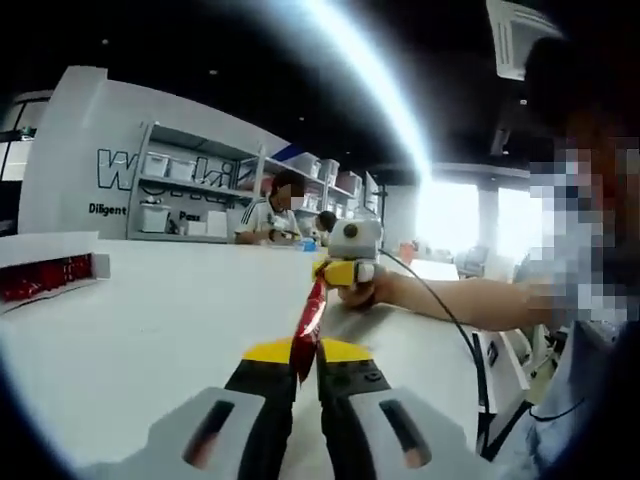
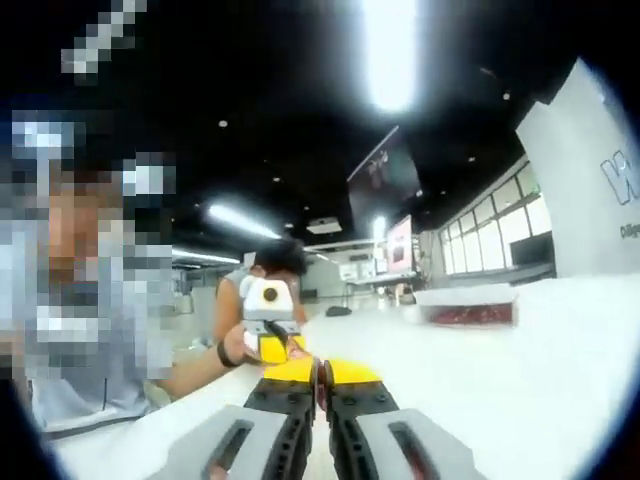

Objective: Tear open the coffee pouch, take out the coffee, and pour the coffee from the pouch into the cup

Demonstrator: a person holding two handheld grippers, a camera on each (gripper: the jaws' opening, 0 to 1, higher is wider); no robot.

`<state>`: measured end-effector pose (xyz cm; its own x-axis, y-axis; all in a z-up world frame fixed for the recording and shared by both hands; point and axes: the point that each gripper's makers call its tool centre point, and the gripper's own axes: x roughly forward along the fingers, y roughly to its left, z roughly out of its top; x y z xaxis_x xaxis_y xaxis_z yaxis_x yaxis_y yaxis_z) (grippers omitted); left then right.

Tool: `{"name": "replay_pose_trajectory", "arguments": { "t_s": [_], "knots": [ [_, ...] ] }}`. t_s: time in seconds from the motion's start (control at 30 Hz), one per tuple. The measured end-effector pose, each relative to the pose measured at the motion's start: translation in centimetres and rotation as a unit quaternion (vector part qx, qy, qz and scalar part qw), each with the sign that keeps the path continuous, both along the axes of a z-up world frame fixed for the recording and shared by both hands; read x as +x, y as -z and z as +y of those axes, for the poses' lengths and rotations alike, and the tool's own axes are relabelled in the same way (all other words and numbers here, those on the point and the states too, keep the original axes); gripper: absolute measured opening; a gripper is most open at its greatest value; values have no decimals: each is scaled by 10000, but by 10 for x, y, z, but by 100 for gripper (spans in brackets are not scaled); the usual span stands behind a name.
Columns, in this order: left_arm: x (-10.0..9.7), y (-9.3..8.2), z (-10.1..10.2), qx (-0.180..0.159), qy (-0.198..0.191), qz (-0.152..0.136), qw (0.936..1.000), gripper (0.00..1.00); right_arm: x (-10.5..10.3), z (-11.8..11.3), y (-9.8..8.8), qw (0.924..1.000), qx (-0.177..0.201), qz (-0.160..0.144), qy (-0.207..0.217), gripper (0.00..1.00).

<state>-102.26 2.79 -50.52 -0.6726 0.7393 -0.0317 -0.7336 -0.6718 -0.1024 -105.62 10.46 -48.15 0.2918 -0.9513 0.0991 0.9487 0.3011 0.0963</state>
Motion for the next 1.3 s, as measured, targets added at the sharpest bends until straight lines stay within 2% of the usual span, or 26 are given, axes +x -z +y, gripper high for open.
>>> {"name": "replay_pose_trajectory", "arguments": {
  "t_s": [0.17,0.23,0.33,0.43,0.5,0.57,0.8,0.87,0.93,0.97,1.1,1.3],
  "knots": [
    [2,-4,2,70,80,93,9999,10,8,5,5,9996,173,-72,-199,4],
    [3,-10,4,262,161,108,9995,10,10,7,15,9989,413,-11,-213,4],
    [1,-14,7,428,130,97,9990,10,0,10,14,9990,407,-121,-105,4],
    [1,-13,10,341,63,182,9992,10,2,12,19,9983,557,-68,-167,5],
    [4,-15,11,439,185,169,9987,10,17,16,22,9966,617,49,-537,6],
    [8,-16,16,549,388,88,9977,10,27,18,25,9938,759,30,-815,7],
    [14,-21,25,882,733,-79,9934,8,49,9,41,9852,1201,153,-1216,12],
    [12,-24,31,1043,827,-126,9910,7,51,2,39,9855,1163,164,-1223,10],
    [9,-23,36,1050,844,-128,9908,7,53,-3,34,9861,1095,6,-1252,11],
    [7,-23,37,1042,826,-108,9911,7,54,-4,34,9862,1074,20,-1258,10],
    [0,-24,33,1188,786,-183,9896,7,56,-6,34,9861,1046,36,-1291,11],
    [1,-20,34,1087,682,-200,9915,8,59,-4,35,9844,1083,-23,-1384,11]
  ]
}}
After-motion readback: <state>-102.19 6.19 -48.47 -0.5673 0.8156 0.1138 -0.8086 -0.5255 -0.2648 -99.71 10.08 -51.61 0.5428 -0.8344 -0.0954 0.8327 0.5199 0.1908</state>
